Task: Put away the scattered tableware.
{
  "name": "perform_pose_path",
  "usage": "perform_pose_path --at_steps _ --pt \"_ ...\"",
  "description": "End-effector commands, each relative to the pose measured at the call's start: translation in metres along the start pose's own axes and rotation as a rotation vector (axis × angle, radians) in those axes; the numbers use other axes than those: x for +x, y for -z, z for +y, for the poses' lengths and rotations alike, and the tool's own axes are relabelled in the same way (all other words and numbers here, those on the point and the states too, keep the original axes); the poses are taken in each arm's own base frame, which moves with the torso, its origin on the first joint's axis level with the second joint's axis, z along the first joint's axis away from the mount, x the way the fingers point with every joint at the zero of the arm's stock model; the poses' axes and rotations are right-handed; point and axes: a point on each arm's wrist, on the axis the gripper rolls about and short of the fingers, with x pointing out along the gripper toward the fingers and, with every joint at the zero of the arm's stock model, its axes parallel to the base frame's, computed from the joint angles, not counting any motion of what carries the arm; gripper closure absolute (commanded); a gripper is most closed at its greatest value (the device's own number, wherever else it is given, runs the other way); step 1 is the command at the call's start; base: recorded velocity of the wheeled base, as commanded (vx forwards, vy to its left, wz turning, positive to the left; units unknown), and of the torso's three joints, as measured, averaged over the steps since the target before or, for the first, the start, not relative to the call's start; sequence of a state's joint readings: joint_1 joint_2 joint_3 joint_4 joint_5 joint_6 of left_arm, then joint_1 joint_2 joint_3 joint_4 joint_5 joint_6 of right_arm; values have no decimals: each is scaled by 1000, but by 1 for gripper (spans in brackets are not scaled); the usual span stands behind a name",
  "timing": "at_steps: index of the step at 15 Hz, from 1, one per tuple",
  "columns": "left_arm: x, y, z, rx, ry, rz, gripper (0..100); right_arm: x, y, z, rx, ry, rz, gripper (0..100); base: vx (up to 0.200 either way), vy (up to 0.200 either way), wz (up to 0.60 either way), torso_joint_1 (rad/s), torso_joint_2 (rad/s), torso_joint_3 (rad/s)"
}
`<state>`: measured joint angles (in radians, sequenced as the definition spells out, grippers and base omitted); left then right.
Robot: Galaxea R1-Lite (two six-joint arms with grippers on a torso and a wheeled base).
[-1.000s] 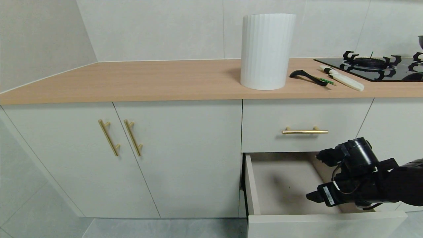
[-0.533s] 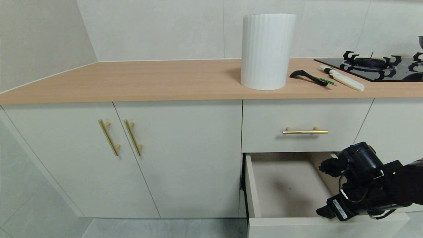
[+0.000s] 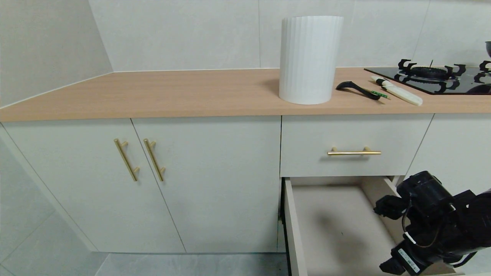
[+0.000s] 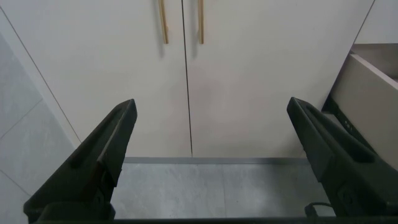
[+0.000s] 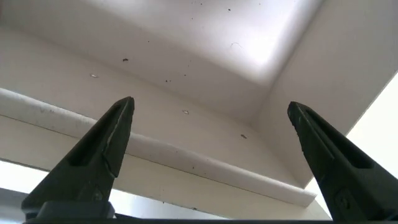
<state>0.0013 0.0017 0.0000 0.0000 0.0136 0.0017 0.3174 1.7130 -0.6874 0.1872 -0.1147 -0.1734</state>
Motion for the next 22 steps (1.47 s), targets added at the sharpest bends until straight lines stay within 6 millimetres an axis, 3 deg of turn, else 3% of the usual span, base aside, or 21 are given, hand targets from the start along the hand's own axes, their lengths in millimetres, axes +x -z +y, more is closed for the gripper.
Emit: perform_pose_path --at_steps 1,5,11,14,15,22 --pt "0 0 0 0 0 0 0 -4 1 2 -11 -2 -5 0 0 0 0 0 0 0" --pt "0 0 0 0 0 0 0 -13 13 11 -96 -30 83 0 0 0 0 0 0 0" --pt "0 0 0 0 0 0 0 -16 9 9 -82 -20 37 0 0 0 0 0 0 0" --pt "0 0 0 0 0 0 0 -15 -13 4 26 14 -189 0 0 0 0 0 0 0" --pt "0 0 0 0 0 0 0 -17 -23 2 140 14 -303 0 0 0 0 0 0 0" --pt "0 0 0 0 0 0 0 -34 -37 -4 211 39 -505 0 0 0 0 0 0 0"
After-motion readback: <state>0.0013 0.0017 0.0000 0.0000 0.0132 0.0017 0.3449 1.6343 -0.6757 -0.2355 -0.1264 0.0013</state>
